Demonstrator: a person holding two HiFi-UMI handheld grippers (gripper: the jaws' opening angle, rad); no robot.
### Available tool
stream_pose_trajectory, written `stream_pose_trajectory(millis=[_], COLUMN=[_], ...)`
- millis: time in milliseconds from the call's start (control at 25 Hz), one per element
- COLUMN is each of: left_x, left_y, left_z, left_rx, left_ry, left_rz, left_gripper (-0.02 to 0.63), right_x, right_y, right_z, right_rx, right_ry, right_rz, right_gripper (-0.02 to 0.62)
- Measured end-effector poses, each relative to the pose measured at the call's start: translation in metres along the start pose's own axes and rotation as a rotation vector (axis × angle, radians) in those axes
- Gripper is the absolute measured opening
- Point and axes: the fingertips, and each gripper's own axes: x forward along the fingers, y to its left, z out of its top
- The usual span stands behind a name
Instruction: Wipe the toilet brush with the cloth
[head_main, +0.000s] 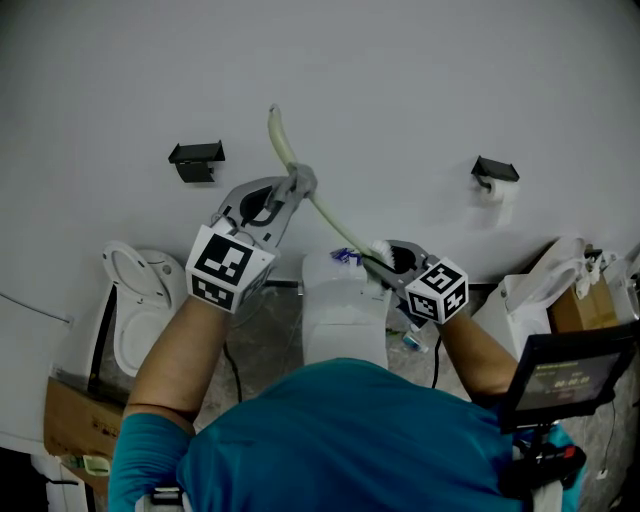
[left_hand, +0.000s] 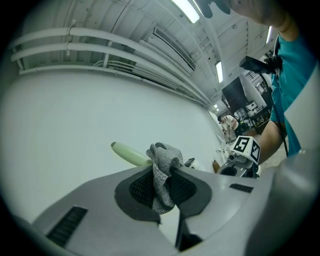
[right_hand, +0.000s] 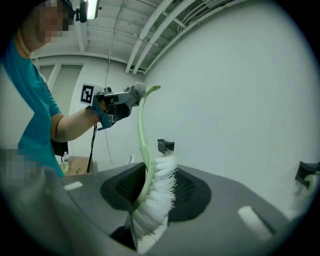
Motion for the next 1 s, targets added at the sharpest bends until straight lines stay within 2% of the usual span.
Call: stream_pose_trajectory(millis=[560,1000], left_x=[-0.009,-0.016], left_y=[0.025,0.046], left_z=[0.010,0.003], left_rx=[-0.018,-0.002], left_ry=[-0.005,0.028], left_rz=[0.050,0.072], left_gripper=[0.040,0.040], right_x=[-0.012,-0.024], right_y=[0.000,-0.003], right_z=[-0.013,-0.029], right_rx=[-0.093,-0.193], right_ry=[0.022,0.079], right_rz=[0.011,-0.008], right_gripper=[0.130,0.129])
